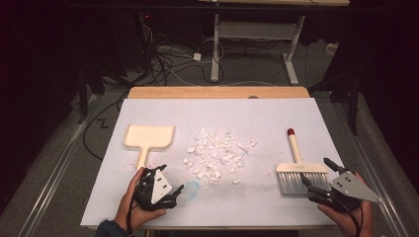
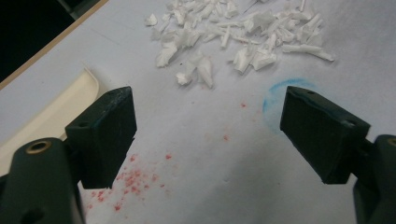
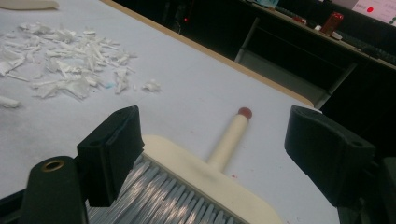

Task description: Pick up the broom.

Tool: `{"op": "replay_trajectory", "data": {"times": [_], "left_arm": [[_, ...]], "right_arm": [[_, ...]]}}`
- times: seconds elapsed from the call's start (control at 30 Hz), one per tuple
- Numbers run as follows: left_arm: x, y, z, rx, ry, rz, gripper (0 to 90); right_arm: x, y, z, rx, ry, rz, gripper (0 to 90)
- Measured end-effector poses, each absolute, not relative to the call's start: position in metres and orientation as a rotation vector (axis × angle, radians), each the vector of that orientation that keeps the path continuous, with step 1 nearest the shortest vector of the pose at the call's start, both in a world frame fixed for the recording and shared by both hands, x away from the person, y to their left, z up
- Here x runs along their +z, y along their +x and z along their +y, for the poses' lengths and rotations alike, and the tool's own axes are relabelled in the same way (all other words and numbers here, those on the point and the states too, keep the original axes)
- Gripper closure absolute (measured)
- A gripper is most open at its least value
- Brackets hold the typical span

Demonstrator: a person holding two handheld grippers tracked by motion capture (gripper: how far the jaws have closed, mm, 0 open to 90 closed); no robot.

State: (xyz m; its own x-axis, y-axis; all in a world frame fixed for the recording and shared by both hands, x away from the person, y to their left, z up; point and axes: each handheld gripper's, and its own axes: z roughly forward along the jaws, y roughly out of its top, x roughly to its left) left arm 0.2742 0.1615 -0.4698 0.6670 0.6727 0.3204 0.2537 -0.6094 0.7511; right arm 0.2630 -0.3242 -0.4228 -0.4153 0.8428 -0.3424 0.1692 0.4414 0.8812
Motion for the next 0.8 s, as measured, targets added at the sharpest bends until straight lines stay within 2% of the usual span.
{"op": "replay_trajectory", "data": {"times": [0.1,0.43,0.77,0.8], "left_arm": [[-0.469,0.273,0.161,0.800,2.177,0.710,19.9],[-0.472,0.275,0.160,0.783,2.195,0.697,19.7],[-0.473,0.275,0.158,0.776,2.204,0.691,19.7],[-0.474,0.275,0.157,0.770,2.209,0.688,19.7]], "right_arm": [[-0.423,0.265,-0.325,0.987,0.859,1.847,20.6],[-0.425,0.270,-0.326,0.935,0.918,1.837,21.3],[-0.420,0.307,-0.322,0.825,1.056,1.875,23.8],[-0.419,0.322,-0.320,0.755,1.131,1.895,24.2]]}}
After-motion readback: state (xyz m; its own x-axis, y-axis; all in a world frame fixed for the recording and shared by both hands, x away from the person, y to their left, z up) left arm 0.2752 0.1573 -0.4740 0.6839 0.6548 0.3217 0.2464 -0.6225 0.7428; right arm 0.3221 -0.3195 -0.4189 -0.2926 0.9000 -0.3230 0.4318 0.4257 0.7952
